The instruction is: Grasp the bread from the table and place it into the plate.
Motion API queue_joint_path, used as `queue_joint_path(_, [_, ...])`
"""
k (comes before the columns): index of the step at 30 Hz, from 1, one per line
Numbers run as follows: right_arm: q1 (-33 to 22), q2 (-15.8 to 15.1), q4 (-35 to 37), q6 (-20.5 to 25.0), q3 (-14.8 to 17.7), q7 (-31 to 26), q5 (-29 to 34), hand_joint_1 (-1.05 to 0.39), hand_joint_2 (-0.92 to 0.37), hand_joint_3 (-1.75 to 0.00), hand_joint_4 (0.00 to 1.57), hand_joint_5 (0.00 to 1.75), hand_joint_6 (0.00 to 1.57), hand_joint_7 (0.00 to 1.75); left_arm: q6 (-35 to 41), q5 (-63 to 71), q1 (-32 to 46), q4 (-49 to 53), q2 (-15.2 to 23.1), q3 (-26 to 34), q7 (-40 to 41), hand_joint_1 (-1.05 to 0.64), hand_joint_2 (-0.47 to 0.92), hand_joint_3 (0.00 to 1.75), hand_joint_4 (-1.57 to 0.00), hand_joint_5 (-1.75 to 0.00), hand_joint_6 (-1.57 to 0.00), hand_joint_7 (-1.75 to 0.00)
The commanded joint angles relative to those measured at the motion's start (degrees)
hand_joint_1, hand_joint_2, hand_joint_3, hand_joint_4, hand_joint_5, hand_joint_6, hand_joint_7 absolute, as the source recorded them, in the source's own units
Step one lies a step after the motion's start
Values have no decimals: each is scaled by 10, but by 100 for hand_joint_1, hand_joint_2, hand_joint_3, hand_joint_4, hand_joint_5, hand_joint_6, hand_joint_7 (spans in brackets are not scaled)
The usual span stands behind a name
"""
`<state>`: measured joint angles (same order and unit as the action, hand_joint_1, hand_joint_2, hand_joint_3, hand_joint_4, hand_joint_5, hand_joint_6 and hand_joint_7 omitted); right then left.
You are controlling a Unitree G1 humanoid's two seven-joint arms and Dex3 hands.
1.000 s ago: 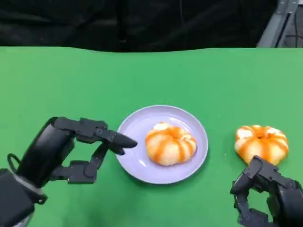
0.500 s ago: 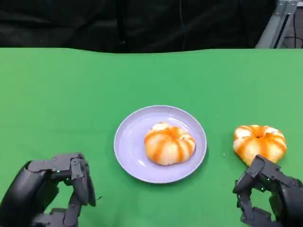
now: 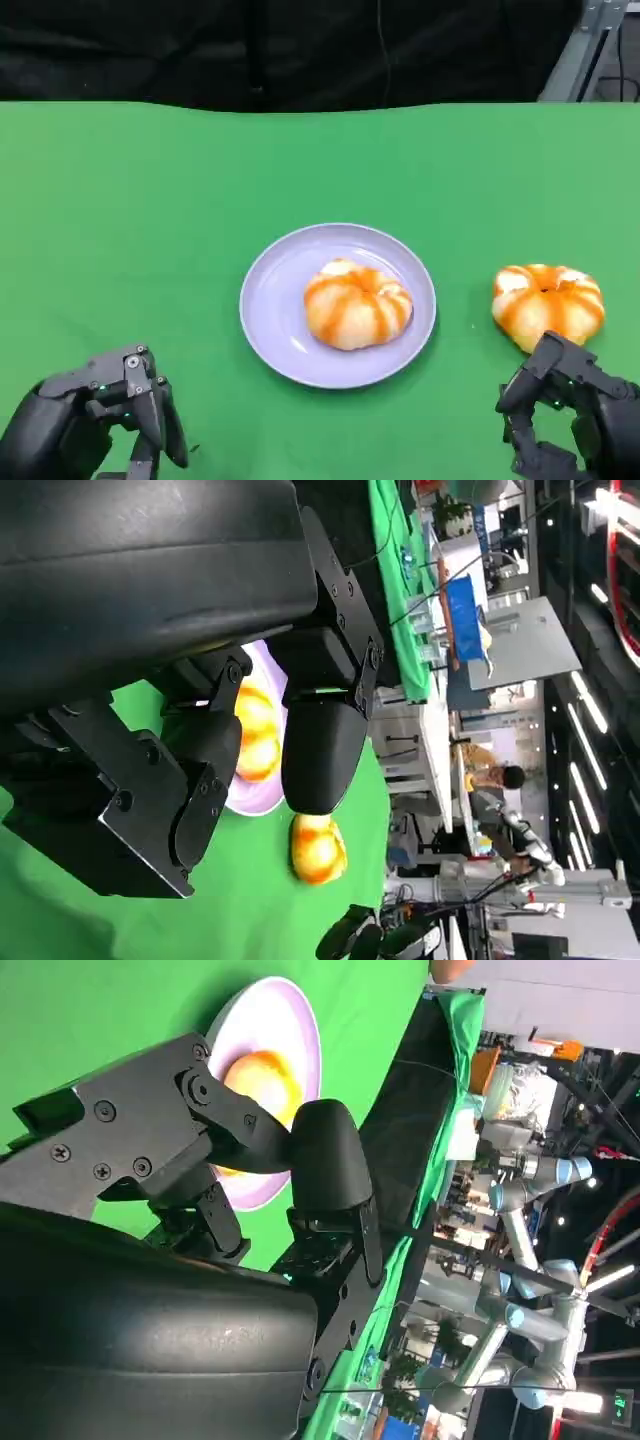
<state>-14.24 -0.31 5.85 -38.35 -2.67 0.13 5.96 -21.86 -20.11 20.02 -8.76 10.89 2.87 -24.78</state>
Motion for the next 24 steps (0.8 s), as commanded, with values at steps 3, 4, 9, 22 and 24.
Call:
queue_joint_path(3, [-3, -8, -1, -9, 5, 1, -5, -13, -64, -99, 81, 175, 70, 161, 4, -4, 4, 7, 0, 10, -7, 20, 47, 163, -100, -175, -81, -175])
queue_joint_path(4, [-3, -8, -1, -9, 5, 1, -5, -13, -64, -99, 81, 175, 70, 161, 4, -4, 4, 7, 0, 11, -7, 20, 47, 163, -100, -175, -81, -175])
queue_joint_path(9, [-3, -8, -1, -9, 5, 1, -5, -12, -64, -99, 82, 175, 70, 161, 5, -3, 4, 8, -2, 13, -10, 20, 47, 162, -101, -175, -81, -175])
queue_joint_path(22, [-6, -8, 3, -21, 4, 5, -11, -14, -63, -100, 82, 175, 70, 161, 28, -14, 1, 5, -3, 20, -17, 25, 47, 164, -101, -175, -82, -175])
queue_joint_path(24, [-6, -7, 3, -22, 5, 6, -11, -14, -63, -100, 82, 175, 70, 161, 29, -14, 1, 4, -3, 20, -17, 25, 48, 164, -101, -175, -82, -175])
